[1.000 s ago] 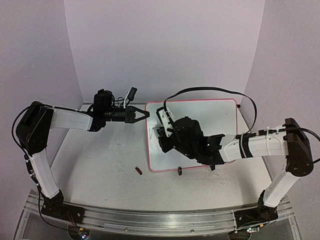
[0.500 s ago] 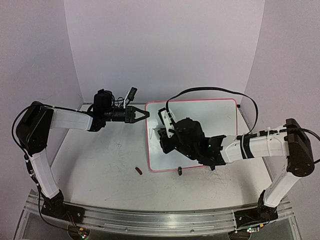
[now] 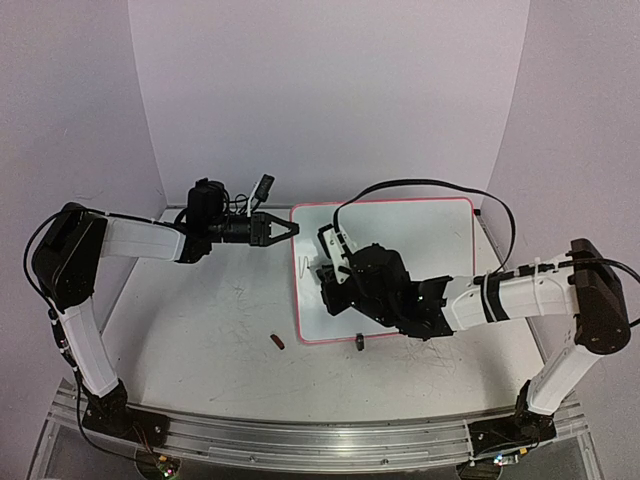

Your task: Write a sentence on the whiteboard

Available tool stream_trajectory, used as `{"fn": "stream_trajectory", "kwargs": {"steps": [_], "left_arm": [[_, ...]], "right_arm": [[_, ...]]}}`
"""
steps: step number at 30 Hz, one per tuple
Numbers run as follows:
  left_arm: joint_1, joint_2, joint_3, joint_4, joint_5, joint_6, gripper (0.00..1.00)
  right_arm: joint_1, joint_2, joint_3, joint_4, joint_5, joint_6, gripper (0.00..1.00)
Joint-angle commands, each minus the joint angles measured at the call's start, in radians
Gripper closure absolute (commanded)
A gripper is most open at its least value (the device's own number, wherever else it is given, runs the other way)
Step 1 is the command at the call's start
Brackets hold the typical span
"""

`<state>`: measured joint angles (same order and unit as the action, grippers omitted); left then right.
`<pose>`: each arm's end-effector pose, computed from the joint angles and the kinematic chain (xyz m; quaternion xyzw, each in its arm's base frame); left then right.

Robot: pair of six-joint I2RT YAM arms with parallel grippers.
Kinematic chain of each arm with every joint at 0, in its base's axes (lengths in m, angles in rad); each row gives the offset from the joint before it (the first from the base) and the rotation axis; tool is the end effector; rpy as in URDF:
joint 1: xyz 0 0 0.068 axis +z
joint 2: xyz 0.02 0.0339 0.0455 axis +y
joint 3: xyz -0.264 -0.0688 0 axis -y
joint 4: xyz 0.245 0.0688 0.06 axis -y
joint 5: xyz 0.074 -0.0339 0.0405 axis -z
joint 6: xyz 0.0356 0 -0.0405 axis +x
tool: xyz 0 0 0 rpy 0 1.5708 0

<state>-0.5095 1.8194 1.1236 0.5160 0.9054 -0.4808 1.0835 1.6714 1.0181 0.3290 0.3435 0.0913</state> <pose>0.3407 -0.2224 0.2412 0.2901 0.6863 -0.5693 0.3475 0.1883 0.3297 0.2406 -0.2931 0.7511 0.2032 0.5556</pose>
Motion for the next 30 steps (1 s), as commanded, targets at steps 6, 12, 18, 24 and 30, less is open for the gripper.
{"fn": "stream_trajectory", "kwargs": {"steps": [6,12,18,24,30], "left_arm": [[-0.015,0.003,0.015,-0.019,0.008,-0.027,1.0],[-0.015,0.003,0.014,-0.019,0.007,-0.028,1.0],[-0.016,0.004,0.013,-0.019,0.007,-0.028,1.0],[-0.016,0.004,0.013,-0.019,0.007,-0.028,1.0],[-0.016,0.001,0.013,-0.019,0.008,-0.028,1.0]], "right_arm": [[0.009,-0.029,-0.04,-0.047,0.035,0.045,1.0],[0.014,-0.032,-0.048,-0.05,0.04,0.058,1.0],[0.016,-0.027,-0.042,-0.049,0.056,0.058,1.0],[0.016,-0.017,-0.016,-0.041,0.08,0.042,1.0],[0.016,-0.007,0.004,-0.039,0.104,0.036,1.0]]}}
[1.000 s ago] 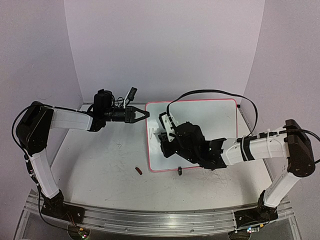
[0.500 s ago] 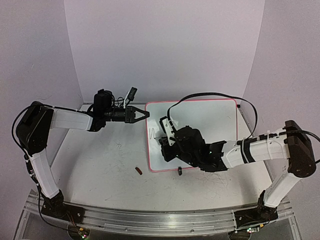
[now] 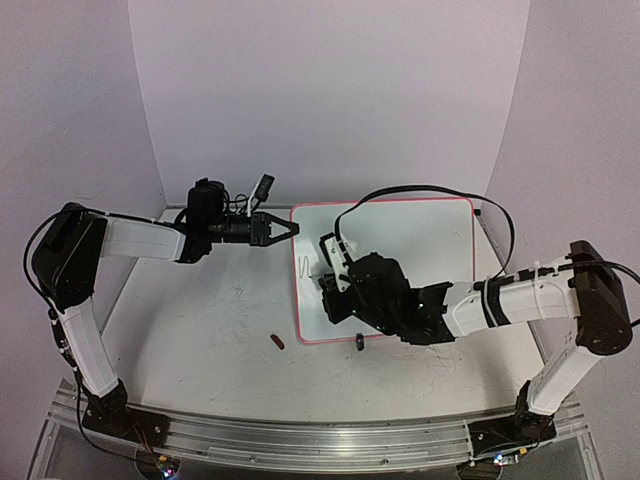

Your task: Write a sentence on the whiteboard

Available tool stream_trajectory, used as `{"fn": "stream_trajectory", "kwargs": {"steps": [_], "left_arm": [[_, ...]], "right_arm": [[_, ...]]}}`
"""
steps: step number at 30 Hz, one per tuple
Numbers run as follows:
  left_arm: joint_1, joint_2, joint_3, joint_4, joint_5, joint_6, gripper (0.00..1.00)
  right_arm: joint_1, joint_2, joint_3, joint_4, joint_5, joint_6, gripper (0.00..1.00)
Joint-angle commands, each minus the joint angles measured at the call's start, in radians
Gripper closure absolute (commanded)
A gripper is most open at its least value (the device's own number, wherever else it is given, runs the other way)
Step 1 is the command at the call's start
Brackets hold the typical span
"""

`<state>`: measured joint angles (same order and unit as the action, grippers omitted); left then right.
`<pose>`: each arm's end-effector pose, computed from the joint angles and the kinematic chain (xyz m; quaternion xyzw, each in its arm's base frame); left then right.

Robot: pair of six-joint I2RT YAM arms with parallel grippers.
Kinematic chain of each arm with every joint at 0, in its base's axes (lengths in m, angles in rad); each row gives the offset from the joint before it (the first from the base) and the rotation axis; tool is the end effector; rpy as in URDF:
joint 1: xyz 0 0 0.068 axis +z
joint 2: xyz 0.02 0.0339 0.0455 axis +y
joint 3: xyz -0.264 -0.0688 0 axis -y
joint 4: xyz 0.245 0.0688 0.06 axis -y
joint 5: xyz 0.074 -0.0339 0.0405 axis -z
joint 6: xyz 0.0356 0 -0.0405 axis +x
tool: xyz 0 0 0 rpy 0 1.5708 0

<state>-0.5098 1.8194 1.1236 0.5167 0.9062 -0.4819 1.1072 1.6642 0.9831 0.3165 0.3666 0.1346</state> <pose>0.3406 -0.2225 0.2413 0.2902 0.6861 -0.5697 0.3471 0.1782 0.3279 0.2305 -0.2871 0.7642 0.2023 0.5409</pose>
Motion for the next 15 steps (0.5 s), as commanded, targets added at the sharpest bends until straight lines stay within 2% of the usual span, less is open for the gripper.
{"fn": "stream_trajectory", "kwargs": {"steps": [1,15], "left_arm": [[-0.016,0.001,0.013,-0.02,0.008,-0.027,1.0],[-0.016,-0.007,0.011,-0.02,0.009,-0.027,1.0]], "right_arm": [[-0.008,0.0,0.041,-0.026,0.085,-0.009,1.0],[-0.028,0.005,0.078,-0.015,0.113,-0.038,1.0]]}}
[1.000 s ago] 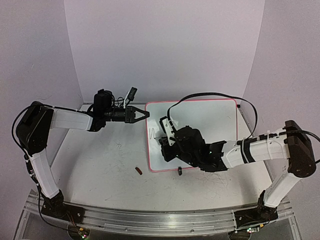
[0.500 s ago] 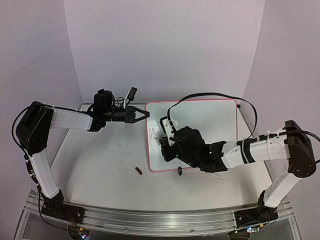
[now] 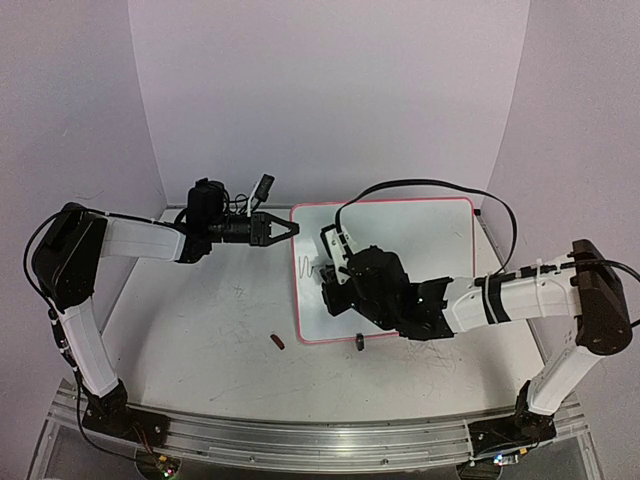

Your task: Write a sentence on the whiteboard

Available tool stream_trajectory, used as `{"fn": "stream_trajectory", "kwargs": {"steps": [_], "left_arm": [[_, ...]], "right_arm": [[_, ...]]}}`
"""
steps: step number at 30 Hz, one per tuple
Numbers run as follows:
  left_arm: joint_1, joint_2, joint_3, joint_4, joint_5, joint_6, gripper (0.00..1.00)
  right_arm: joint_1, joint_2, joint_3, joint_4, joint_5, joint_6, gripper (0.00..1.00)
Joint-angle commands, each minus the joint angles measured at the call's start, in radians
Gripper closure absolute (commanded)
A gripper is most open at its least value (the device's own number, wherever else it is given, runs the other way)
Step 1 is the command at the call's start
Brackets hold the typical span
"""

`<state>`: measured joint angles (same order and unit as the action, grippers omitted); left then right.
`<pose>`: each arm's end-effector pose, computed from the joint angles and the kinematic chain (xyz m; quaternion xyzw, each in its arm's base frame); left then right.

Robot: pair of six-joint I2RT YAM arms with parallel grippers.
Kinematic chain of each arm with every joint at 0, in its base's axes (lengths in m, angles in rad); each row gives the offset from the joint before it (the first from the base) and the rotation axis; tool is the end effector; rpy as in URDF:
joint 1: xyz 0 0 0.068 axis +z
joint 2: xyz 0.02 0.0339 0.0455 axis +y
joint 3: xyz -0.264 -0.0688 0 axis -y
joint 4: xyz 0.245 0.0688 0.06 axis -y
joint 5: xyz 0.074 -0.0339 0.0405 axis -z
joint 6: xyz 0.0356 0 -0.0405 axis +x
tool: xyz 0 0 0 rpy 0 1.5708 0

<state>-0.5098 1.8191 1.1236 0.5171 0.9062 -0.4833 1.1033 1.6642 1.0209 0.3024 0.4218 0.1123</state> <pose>0.3406 -0.2225 0.2415 0.2899 0.6861 -0.5700 0.3469 0.1829 0.3300 0.2418 -0.2735 0.7601 0.1818 0.5607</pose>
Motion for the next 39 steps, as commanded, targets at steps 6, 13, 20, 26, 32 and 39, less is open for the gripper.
{"fn": "stream_trajectory", "kwargs": {"steps": [6,13,20,26,32,39], "left_arm": [[-0.015,-0.006,0.012,-0.02,0.009,-0.026,1.0],[-0.016,-0.008,0.012,-0.02,0.01,-0.026,1.0],[-0.016,-0.007,0.011,-0.02,0.007,-0.026,1.0],[-0.015,-0.007,0.01,-0.02,0.006,-0.023,1.0],[-0.016,-0.007,0.009,-0.02,0.004,-0.019,1.0],[-0.016,-0.015,0.006,-0.02,-0.002,-0.018,1.0]], "right_arm": [[-0.038,0.006,0.052,0.006,0.057,-0.023,1.0],[-0.045,0.006,0.063,0.008,0.06,-0.031,1.0],[-0.046,0.0,0.057,0.009,0.058,-0.028,1.0],[-0.044,-0.019,0.055,0.015,-0.005,-0.049,1.0],[-0.041,-0.217,-0.115,0.099,-0.147,-0.088,1.0],[-0.043,-0.302,-0.261,0.196,-0.094,-0.156,1.0]]}}
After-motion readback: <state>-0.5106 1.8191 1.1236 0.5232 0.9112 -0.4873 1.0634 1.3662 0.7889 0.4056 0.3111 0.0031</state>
